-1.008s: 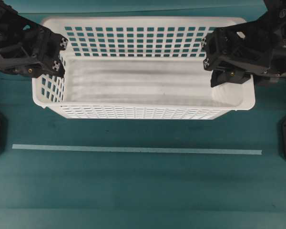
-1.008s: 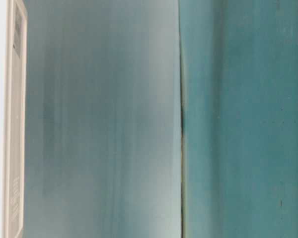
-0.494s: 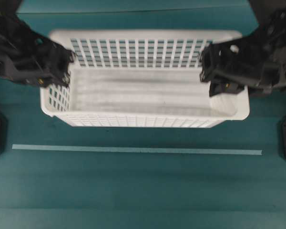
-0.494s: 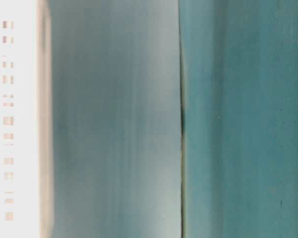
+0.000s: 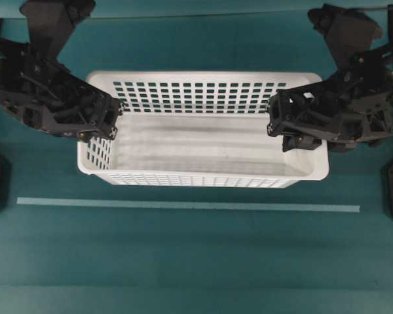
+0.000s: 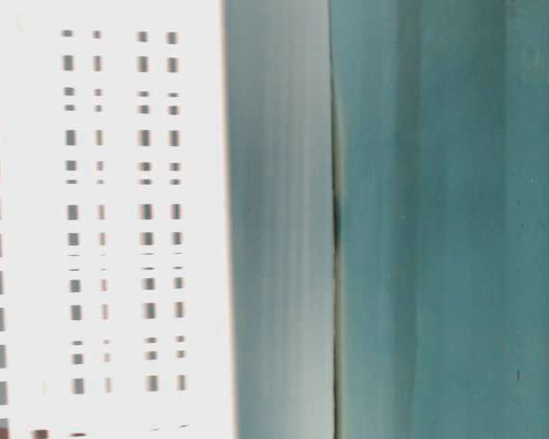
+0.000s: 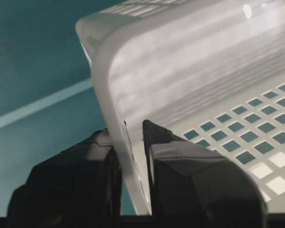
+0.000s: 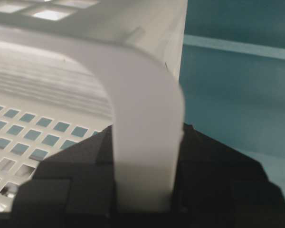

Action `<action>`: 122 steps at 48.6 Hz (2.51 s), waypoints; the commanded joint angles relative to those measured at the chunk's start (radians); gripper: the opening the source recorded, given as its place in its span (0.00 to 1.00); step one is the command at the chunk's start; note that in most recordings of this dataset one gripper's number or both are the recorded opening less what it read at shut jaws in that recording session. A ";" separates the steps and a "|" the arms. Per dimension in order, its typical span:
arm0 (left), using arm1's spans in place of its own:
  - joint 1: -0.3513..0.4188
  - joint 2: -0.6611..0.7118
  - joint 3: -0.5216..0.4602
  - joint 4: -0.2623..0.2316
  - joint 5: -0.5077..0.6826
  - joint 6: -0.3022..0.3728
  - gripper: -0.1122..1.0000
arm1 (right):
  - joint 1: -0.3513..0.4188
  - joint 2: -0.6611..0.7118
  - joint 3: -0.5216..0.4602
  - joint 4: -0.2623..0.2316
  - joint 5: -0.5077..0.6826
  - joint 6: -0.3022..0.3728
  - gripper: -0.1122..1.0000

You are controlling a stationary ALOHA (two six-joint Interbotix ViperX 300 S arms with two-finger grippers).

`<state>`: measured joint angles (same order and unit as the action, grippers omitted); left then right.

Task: Lift the white basket with both hands.
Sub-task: 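Lower the basket with both grippers back onto the table, then open both grippers to release the basket rims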

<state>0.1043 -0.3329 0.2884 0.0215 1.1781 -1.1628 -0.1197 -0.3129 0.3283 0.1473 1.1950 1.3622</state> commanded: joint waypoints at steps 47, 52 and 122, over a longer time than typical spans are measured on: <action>-0.005 0.167 0.336 0.006 -0.457 -0.003 0.18 | 0.023 0.199 0.325 -0.026 -0.425 -0.025 0.26; -0.006 0.184 0.333 0.006 -0.468 -0.003 0.17 | 0.023 0.212 0.330 -0.031 -0.456 -0.025 0.26; -0.006 0.233 0.342 0.006 -0.489 -0.003 0.17 | 0.003 0.267 0.376 -0.018 -0.581 -0.112 0.26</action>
<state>0.1043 -0.1181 0.6397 0.0215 0.7010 -1.1720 -0.1166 -0.0706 0.7102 0.1273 0.6213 1.3100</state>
